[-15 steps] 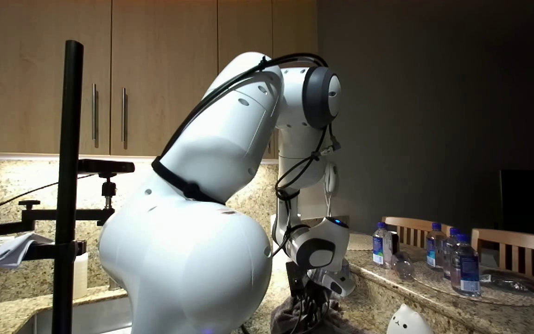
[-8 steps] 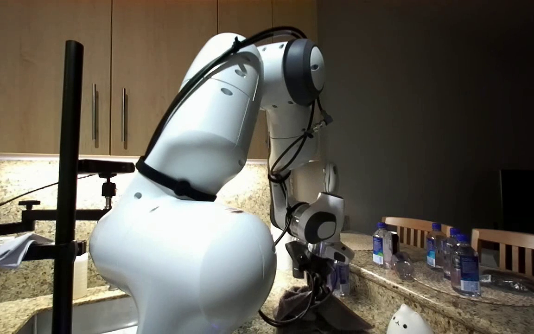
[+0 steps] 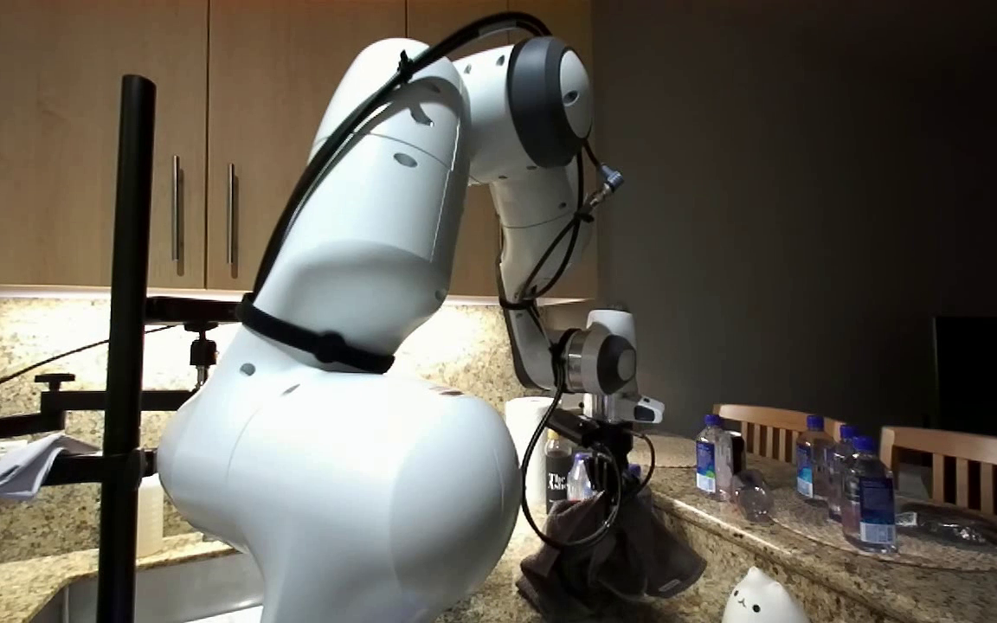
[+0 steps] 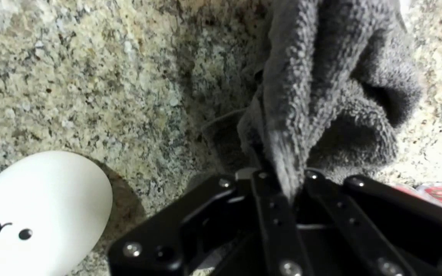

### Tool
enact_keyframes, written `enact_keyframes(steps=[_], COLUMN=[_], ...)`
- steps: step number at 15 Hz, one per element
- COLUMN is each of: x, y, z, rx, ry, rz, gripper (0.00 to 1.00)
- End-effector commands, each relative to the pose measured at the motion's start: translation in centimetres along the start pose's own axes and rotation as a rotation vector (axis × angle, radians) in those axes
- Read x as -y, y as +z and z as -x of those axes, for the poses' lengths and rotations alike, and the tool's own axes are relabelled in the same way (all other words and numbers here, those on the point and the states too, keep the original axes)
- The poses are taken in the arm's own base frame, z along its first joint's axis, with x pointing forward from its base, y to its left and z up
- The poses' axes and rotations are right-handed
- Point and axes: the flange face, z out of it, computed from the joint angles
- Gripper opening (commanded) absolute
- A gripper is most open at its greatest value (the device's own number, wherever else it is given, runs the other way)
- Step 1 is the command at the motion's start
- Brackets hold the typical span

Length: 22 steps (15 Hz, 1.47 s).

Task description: Put the towel on the teddy bear

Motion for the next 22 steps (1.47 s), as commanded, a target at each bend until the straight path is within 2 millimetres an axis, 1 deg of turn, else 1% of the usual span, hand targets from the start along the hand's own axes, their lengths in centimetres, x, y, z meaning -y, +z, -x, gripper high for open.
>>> enact_keyframes(steps=[1, 5, 7, 11, 12, 14, 17, 19, 22], x=[1.1, 2.0, 2.1, 1.0, 0.2, -1.2, -3.8, -5.5, -7.7], y=[-2.5, -5.2, -6.2, -7.5, -7.8, -8.2, -8.5, -9.2, -11.6], z=[-2.4, -6.1, -8.1, -12.4, -13.5, -15.1, -16.9, -17.5, -17.4], rx=[-0.015, -0.049, -0.065, -0.085, -0.087, -0.087, -0.100, -0.087, -0.152], ry=[-0.045, -0.098, -0.126, -0.175, -0.182, -0.194, -0.202, -0.203, -0.204], rz=[0.043, 0.065, 0.074, 0.080, 0.077, 0.077, 0.078, 0.073, 0.066], gripper=[0.09, 0.10, 0.09, 0.10, 0.10, 0.10, 0.09, 0.09, 0.10])
